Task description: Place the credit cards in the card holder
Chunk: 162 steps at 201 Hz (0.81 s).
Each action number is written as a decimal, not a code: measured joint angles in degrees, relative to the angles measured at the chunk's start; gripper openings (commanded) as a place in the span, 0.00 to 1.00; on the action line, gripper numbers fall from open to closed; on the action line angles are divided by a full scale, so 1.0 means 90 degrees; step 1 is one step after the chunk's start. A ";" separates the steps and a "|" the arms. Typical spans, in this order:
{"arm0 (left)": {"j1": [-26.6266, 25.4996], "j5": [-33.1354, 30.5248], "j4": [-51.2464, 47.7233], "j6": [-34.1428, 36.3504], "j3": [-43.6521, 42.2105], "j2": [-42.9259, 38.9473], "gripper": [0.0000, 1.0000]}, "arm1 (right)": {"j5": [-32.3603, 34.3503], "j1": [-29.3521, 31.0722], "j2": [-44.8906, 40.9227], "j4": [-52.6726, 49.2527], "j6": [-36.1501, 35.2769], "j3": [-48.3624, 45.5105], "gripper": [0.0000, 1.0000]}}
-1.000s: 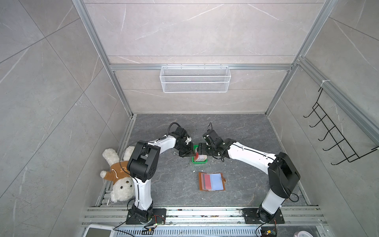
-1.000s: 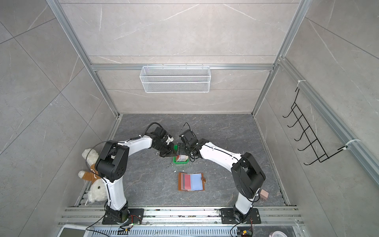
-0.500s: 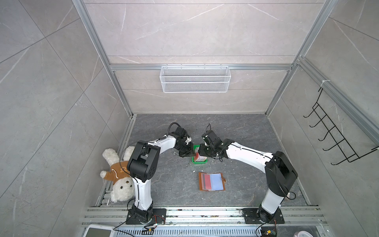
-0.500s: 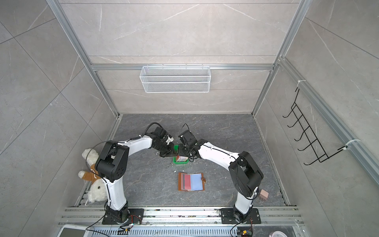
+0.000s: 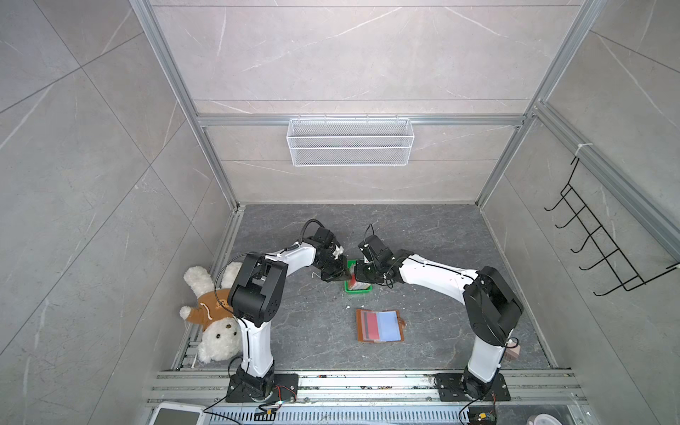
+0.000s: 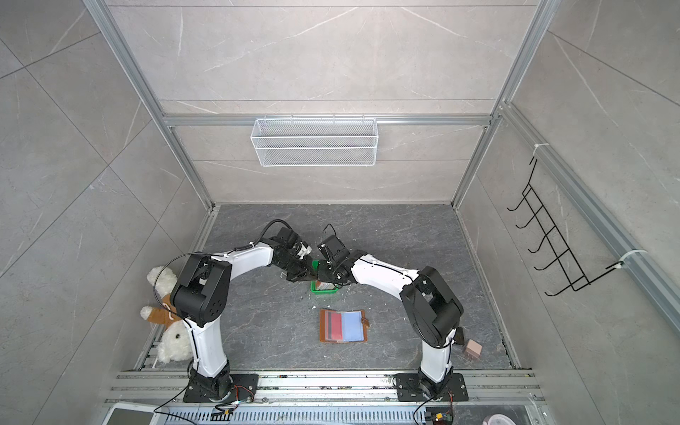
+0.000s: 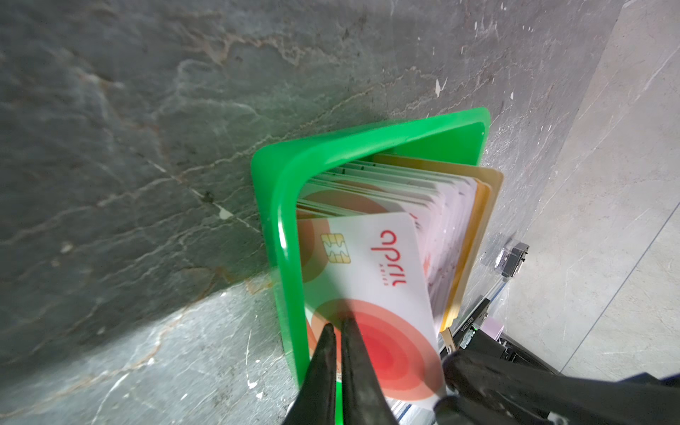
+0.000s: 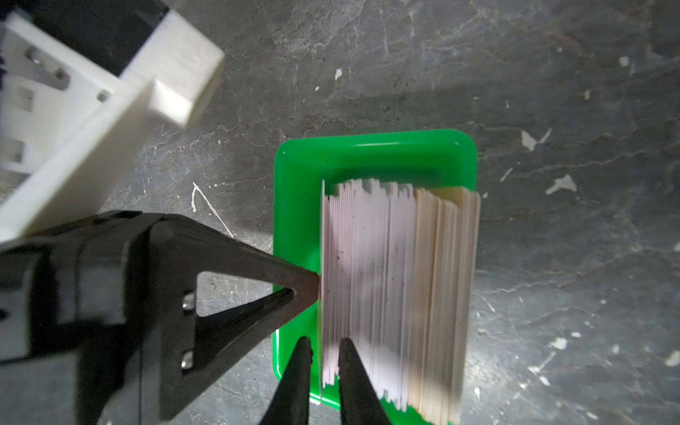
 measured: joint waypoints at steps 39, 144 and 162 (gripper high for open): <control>-0.0002 0.0000 0.0000 0.0000 0.0000 0.0000 0.10 | -0.0049 0.0000 0.0129 0.0029 -0.0002 0.0036 0.09; -0.0044 -0.0012 0.0000 0.0000 0.0000 0.0000 0.11 | -0.0034 0.0000 -0.0107 0.0410 -0.0005 -0.0311 0.00; -0.0044 -0.0012 0.0000 0.0000 0.0000 0.0000 0.10 | 0.0022 0.0000 -0.0209 0.0510 -0.0007 -0.0415 0.00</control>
